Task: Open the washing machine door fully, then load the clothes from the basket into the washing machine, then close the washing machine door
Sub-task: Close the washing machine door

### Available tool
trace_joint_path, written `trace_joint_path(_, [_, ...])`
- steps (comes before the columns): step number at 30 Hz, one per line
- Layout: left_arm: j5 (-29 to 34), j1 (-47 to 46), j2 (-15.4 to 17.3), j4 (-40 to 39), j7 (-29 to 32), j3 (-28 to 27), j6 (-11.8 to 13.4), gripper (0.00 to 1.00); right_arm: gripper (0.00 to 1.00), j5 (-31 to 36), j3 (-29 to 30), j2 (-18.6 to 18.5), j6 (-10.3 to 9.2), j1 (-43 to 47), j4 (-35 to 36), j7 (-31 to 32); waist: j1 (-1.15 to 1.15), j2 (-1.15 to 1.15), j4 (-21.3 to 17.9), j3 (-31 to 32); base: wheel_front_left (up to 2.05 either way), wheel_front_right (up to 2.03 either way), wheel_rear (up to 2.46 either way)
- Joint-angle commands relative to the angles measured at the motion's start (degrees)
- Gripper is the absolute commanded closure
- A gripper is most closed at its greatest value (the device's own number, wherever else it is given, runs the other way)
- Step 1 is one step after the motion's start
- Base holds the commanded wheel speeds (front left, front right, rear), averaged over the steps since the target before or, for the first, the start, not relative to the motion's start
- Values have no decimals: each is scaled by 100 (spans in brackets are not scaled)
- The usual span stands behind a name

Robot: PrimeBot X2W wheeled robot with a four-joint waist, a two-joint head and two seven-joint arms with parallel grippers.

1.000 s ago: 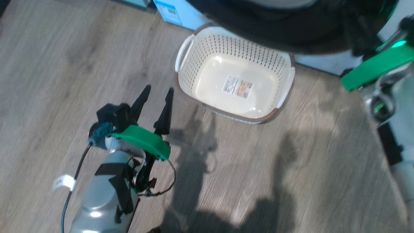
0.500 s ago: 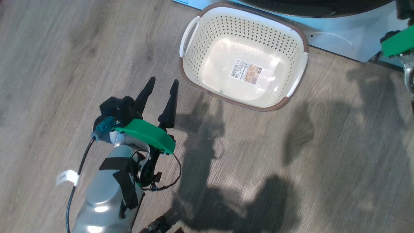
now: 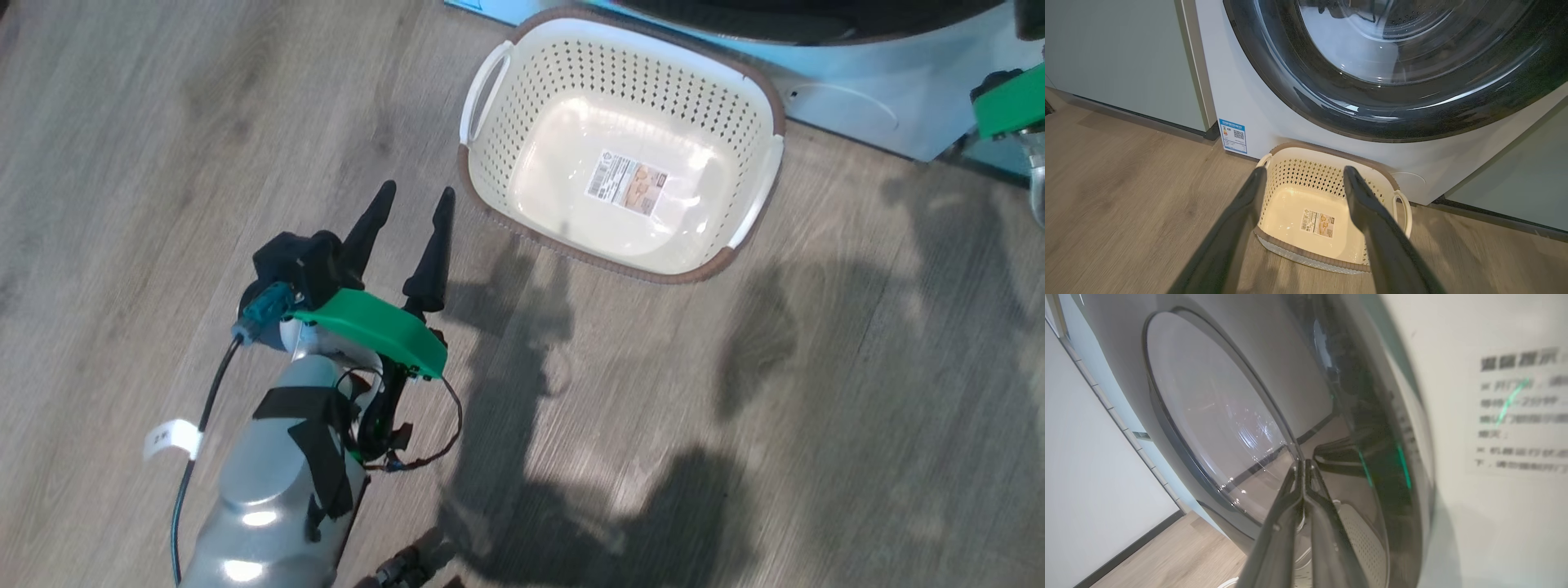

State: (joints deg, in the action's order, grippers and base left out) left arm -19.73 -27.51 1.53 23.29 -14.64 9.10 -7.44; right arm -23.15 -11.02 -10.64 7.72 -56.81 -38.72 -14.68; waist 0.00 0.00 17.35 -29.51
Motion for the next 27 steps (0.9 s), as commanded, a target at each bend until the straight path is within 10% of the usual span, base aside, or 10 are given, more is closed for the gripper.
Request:
trace_joint_path(1, [-17, -21, 136, -118, -36, -240, -4, 0, 100, -4, -57, 92, -23, 2, 229, -32, 0, 0, -12, 96, 0, 0, 0])
trace_joint_path(22, [152, 397, 768, 332, -36, -297, -4, 0, 100, -365, -1023, 724, -23, 2317, 621, -32, 0, 0, -515, 2121, 0, 0, 0])
trace_joint_path(23, [107, 434, 831, 366, -36, -274, -4, 0, 96, -364, -1021, 736, -23, 2451, 664, -32, 0, 0, -566, 2233, 0, 0, 0])
trace_joint_path(26, [-29, 542, 1033, 471, -36, -248, -4, 0, 10, -296, -991, 756, -23, 2847, 764, -32, 0, 0, -721, 2543, 0, 0, 0])
trace_joint_path(27, [-65, 581, 1098, 483, -36, -249, -4, 0, 0, -293, -948, 761, -23, 2971, 783, -32, 0, 0, -778, 2635, 0, 0, 0])
